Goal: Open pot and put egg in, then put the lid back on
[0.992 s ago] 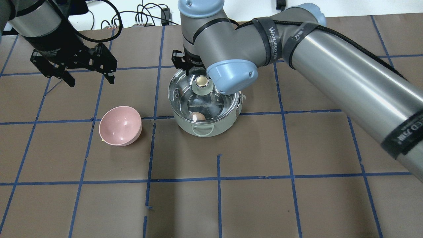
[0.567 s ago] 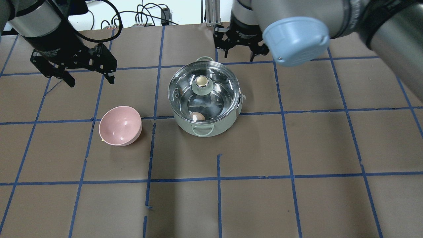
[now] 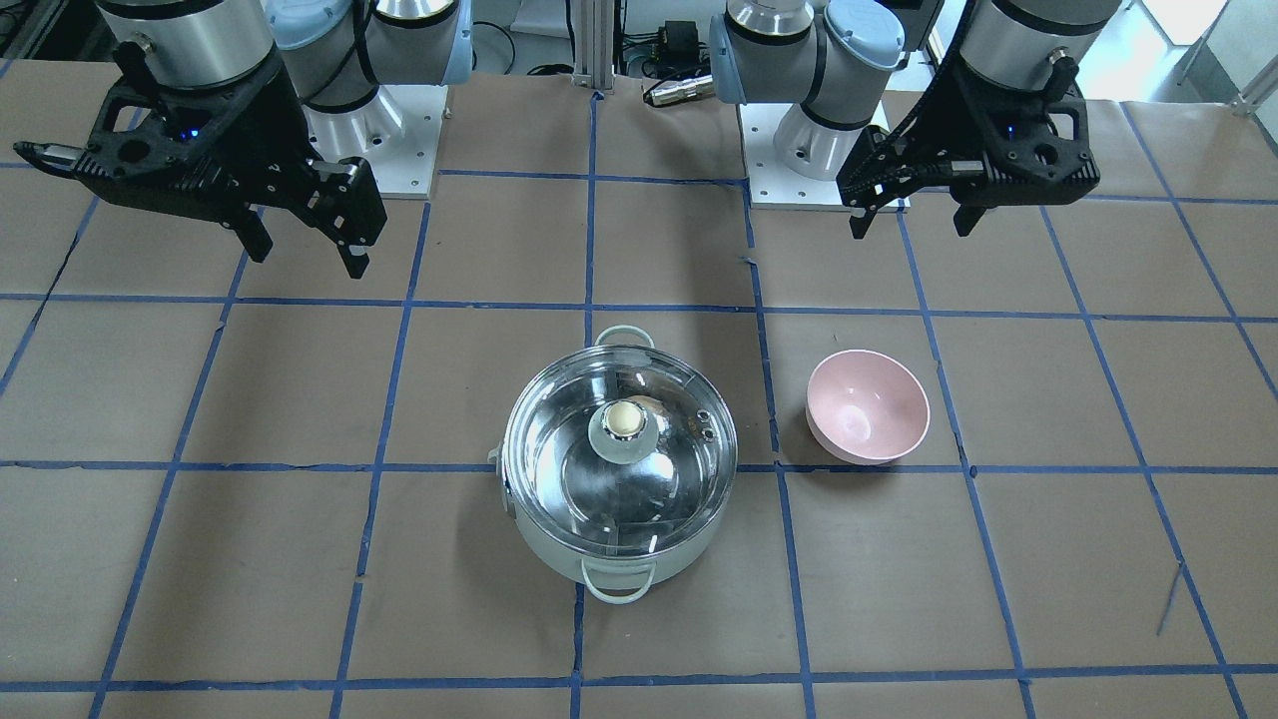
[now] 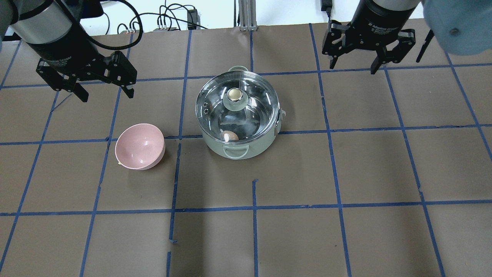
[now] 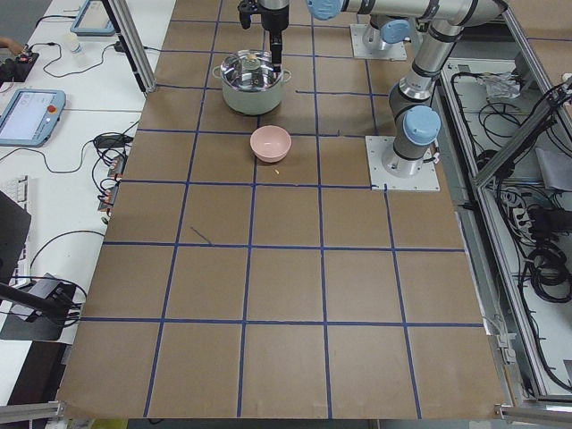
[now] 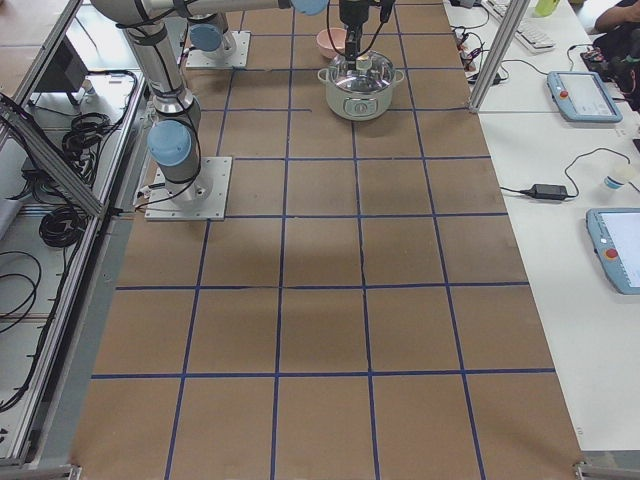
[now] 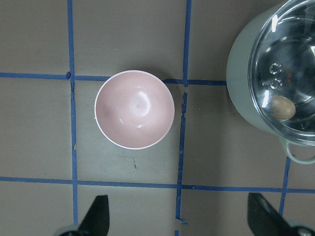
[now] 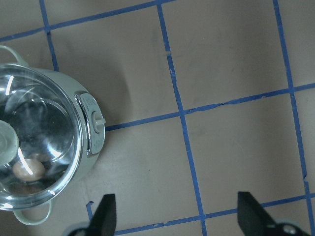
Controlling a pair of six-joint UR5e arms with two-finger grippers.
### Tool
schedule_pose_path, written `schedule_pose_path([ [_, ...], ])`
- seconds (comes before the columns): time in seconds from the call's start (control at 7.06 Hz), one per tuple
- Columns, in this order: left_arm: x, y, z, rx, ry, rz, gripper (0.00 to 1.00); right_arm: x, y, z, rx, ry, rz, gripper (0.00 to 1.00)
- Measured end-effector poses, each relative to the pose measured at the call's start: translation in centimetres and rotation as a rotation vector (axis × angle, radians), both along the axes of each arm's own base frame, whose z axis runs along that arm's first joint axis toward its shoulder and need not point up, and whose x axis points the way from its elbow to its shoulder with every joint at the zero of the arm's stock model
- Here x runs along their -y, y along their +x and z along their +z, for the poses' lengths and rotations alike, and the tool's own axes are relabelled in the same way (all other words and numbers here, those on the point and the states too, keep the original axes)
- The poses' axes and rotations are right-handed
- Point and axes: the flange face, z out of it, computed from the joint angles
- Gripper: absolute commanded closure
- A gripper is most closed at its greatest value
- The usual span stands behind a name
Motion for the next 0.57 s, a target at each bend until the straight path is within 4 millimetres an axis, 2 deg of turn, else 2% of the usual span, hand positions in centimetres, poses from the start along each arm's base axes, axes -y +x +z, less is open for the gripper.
schedule_pose_path([
  [0.28, 0.0, 0.0, -0.1, -0.001, 0.002, 0.0, 0.0, -0.4, -1.2, -1.5, -0.01, 0.038, 0.077, 0.0],
  [0.57, 0.0, 0.0, -0.1, -0.001, 0.003, 0.0, 0.0, -0.5, -1.7, -2.2, -0.008, 0.05, 0.098, 0.0],
])
